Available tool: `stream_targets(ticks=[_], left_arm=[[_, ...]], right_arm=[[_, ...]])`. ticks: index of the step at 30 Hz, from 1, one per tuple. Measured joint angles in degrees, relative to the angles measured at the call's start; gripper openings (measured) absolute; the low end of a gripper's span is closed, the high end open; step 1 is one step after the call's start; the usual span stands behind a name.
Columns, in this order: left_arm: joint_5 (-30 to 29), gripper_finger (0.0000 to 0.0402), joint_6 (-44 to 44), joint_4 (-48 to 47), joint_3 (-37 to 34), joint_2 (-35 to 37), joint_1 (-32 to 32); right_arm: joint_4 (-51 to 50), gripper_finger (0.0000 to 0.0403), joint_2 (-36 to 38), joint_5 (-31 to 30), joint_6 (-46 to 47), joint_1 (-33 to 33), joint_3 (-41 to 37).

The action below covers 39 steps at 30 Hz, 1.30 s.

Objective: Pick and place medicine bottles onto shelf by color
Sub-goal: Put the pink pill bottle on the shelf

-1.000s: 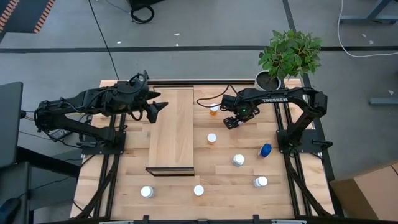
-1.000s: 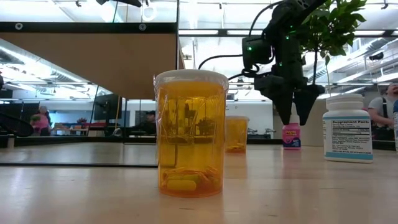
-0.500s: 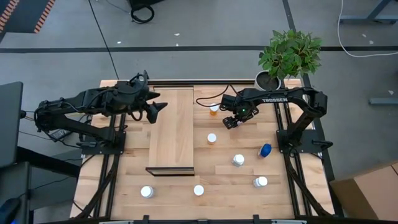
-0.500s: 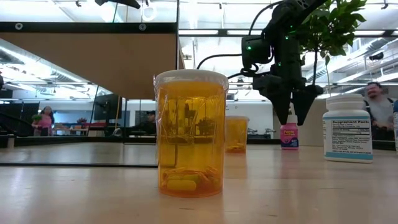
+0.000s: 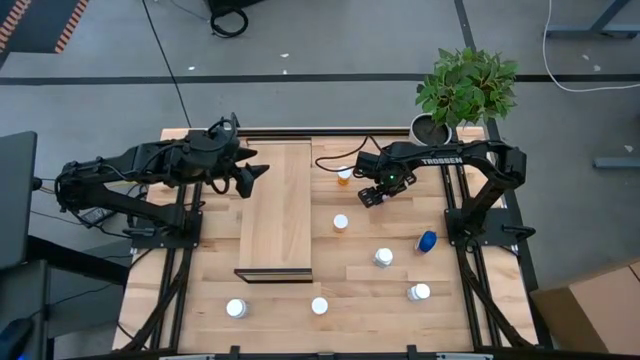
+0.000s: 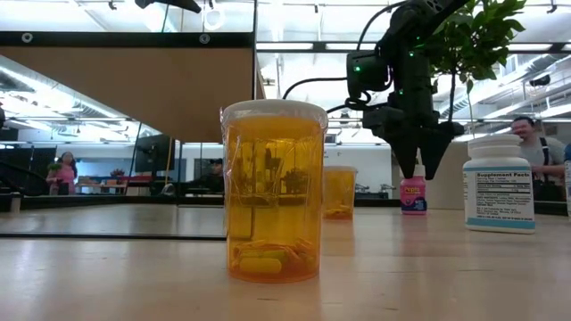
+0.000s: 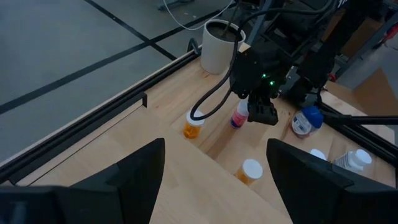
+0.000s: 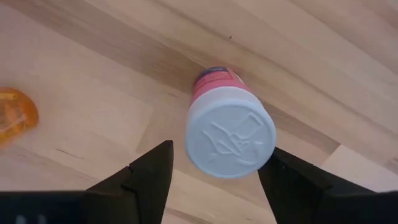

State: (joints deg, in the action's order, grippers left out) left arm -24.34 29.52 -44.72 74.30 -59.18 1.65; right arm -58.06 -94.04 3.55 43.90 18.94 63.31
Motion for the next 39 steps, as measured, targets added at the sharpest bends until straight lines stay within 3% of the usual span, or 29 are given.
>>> stream_targets(ticks=[31,39], left_arm=[[0.0,0.0286,-0.09,-0.14,0.0,0.0,0.0],[0.0,0.0286,-0.09,-0.14,-0.02,0.0,-0.02]], right_arm=[[3.54,0.0213,0.0,-3.75,-0.61,0.07,0.02],[3.58,0.0191,0.0,-5.27,0.04,0.0,0.04]])
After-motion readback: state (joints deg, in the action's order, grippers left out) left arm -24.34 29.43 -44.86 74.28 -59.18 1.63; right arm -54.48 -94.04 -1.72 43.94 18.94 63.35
